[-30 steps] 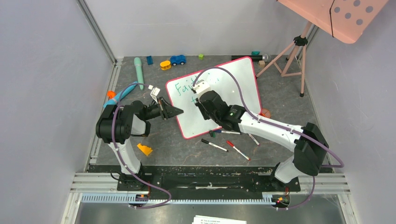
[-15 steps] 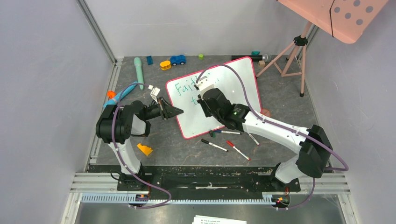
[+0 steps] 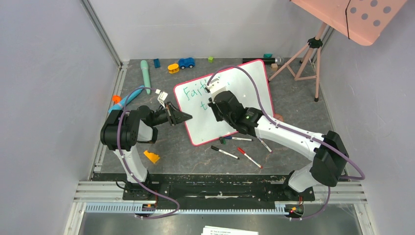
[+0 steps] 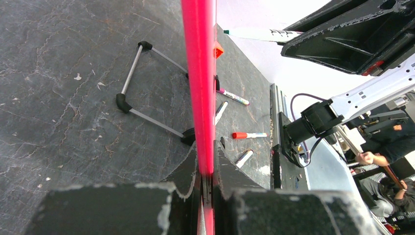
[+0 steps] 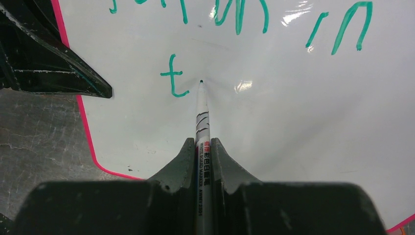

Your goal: Write a sentence on the whiteboard

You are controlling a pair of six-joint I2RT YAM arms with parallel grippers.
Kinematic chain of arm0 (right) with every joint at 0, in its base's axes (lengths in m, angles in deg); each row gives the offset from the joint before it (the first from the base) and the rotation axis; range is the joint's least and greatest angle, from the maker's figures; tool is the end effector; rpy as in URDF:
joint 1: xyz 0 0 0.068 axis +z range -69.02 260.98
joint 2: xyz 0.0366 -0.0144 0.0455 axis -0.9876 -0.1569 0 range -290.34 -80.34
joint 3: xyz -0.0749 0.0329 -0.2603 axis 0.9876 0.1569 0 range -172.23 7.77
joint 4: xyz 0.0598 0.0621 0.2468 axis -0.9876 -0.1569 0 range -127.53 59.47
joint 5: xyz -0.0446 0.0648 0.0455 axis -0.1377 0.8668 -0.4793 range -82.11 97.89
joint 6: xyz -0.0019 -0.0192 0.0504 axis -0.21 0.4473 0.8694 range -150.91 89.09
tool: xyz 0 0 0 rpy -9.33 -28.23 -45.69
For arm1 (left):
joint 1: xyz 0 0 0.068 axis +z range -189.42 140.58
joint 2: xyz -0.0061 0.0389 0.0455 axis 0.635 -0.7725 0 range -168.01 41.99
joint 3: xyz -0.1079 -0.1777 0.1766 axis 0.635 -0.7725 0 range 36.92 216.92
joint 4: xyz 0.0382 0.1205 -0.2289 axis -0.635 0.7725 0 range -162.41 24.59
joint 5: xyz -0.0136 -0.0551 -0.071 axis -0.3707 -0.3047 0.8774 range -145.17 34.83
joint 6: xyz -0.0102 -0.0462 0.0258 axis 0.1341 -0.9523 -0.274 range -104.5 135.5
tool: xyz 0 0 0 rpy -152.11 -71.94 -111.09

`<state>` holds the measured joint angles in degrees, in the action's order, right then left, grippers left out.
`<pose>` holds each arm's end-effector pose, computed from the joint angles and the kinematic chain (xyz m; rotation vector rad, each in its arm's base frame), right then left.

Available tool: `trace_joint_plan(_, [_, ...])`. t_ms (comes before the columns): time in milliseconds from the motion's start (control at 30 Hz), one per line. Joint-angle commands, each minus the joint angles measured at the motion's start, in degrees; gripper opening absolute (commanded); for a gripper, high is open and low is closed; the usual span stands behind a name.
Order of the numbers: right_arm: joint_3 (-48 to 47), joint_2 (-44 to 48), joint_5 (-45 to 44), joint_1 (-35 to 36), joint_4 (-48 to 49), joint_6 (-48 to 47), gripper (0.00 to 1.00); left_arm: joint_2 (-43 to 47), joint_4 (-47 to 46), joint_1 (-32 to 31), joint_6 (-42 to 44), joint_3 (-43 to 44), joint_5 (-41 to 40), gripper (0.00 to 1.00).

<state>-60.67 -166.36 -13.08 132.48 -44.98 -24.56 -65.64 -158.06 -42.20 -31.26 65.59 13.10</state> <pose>0.2242 0.2614 0.3033 -0.6033 2.0080 0.2211 0.2903 -0.0471 0.1462 0.4611 1.6837 -1.5085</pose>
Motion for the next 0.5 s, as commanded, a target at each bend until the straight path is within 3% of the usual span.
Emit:
trace_joint_plan(0, [-3.08,-0.15,0.59,-0.21,1.98,-0.81,0.0,-1.02,-3.56,-1.61,6.75,-0.3,6.71,0.02])
trace_joint_plan(467, [-3.76,-1.62,-0.12,-0.66,1.94,-0.87,0.0,-1.0,-3.56,-1.63,6.81,-0.44,6.7,0.02])
